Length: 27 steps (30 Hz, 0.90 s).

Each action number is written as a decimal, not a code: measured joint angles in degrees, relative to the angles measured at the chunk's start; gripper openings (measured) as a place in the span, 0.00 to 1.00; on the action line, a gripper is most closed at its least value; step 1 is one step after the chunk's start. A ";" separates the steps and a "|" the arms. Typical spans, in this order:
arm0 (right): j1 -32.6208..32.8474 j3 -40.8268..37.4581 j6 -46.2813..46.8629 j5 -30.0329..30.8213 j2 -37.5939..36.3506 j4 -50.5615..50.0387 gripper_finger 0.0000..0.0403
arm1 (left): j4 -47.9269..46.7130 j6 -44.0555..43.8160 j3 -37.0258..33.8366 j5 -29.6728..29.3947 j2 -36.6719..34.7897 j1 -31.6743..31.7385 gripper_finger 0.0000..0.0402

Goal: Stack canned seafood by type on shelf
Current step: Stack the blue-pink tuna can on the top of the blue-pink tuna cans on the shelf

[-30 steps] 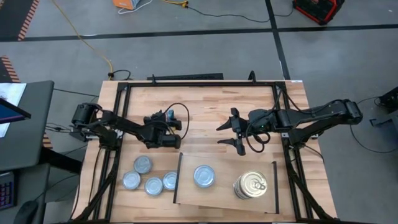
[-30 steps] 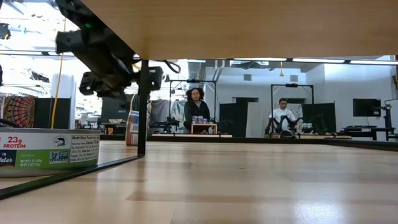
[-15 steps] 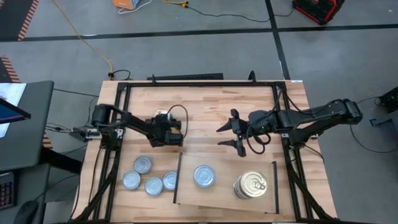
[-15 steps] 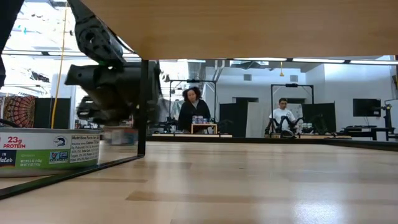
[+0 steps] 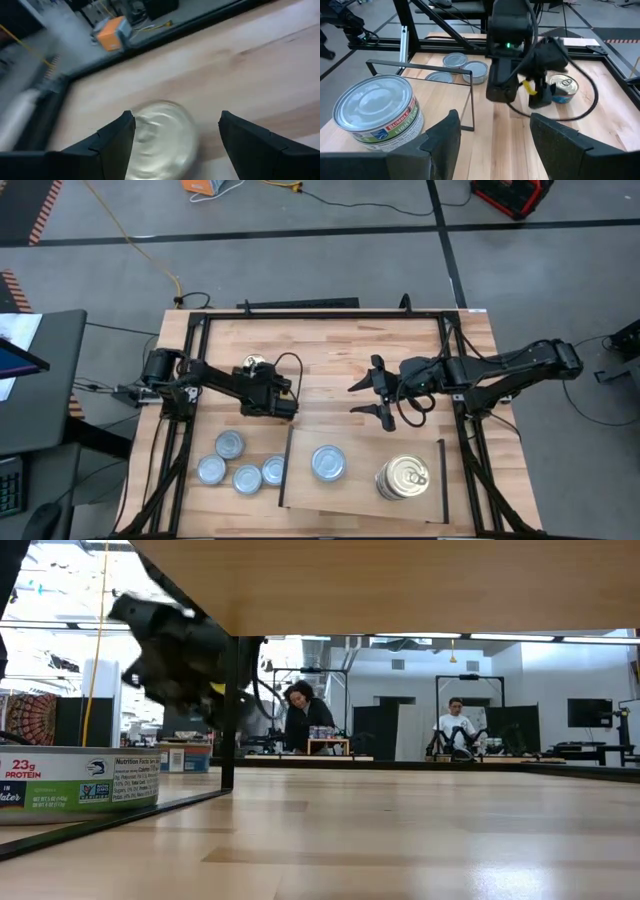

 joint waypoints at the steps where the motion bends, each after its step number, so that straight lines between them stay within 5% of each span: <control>1: 0.00 0.00 -0.01 0.00 0.00 0.00 0.66 | -4.04 0.38 1.23 0.66 -0.14 0.08 0.68; 6: 0.00 0.00 -0.02 0.00 0.00 -0.06 0.66 | -15.30 13.97 3.30 4.13 -0.45 0.06 0.68; 14: -0.46 -0.61 0.73 0.00 0.00 -0.02 0.66 | -16.72 34.13 -1.68 8.51 -3.02 -0.40 0.66; 20: 0.46 -0.66 0.92 -0.05 0.02 -0.96 0.66 | -7.69 44.83 -7.57 11.20 -15.74 -1.35 0.55; 27: 0.04 -0.66 1.46 0.04 0.02 -0.78 0.66 | 1.21 63.08 -14.77 22.83 -35.66 -0.18 0.49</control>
